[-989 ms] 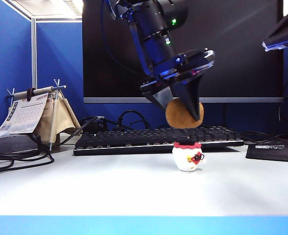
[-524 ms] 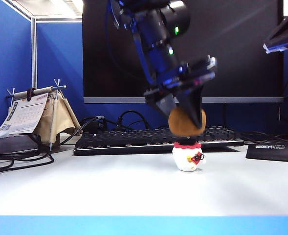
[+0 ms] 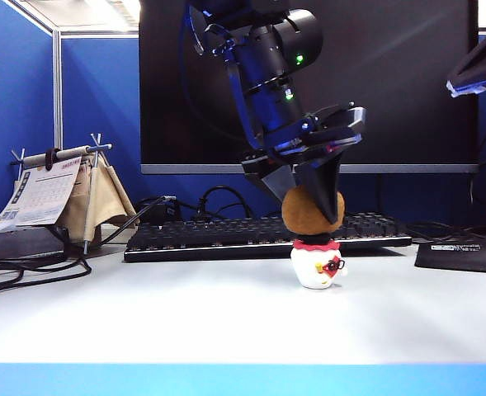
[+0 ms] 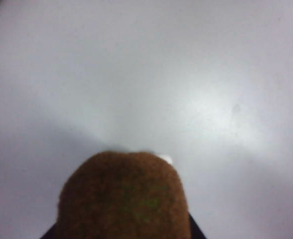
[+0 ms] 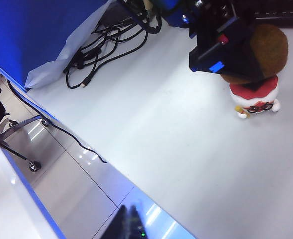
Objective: Place the kiwi on top of the doll with a flat head.
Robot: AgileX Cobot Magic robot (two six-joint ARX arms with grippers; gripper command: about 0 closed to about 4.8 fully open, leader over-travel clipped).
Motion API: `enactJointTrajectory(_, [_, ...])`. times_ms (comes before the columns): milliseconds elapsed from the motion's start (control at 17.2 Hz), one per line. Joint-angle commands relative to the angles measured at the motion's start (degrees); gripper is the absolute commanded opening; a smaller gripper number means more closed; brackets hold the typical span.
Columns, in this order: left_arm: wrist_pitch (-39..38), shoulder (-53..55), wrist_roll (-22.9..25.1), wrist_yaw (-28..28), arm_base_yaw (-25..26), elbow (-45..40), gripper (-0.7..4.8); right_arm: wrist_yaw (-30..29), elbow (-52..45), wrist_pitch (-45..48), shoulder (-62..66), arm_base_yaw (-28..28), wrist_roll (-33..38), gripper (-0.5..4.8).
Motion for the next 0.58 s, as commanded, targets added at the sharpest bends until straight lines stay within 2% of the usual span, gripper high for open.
enactJointTrajectory(58, [0.3, -0.3, 0.3, -0.2, 0.0, 0.3, 1.00, -0.1, 0.1, 0.7, -0.1, 0.0, -0.2, -0.01])
enactJointTrajectory(291, [-0.6, -0.3, 0.1, 0.0, 0.0, 0.2, 1.00, -0.1, 0.1, 0.6, -0.1, 0.0, -0.2, -0.01])
enactJointTrajectory(466, [-1.1, -0.3, -0.1, -0.1, 0.0, 0.2, 1.38, -0.1, 0.1, 0.6, -0.1, 0.0, -0.2, -0.01])
enactJointTrajectory(582, [-1.0, -0.3, -0.1, -0.1, 0.0, 0.2, 2.31, -0.1, 0.1, 0.6, -0.1, 0.0, -0.2, -0.01])
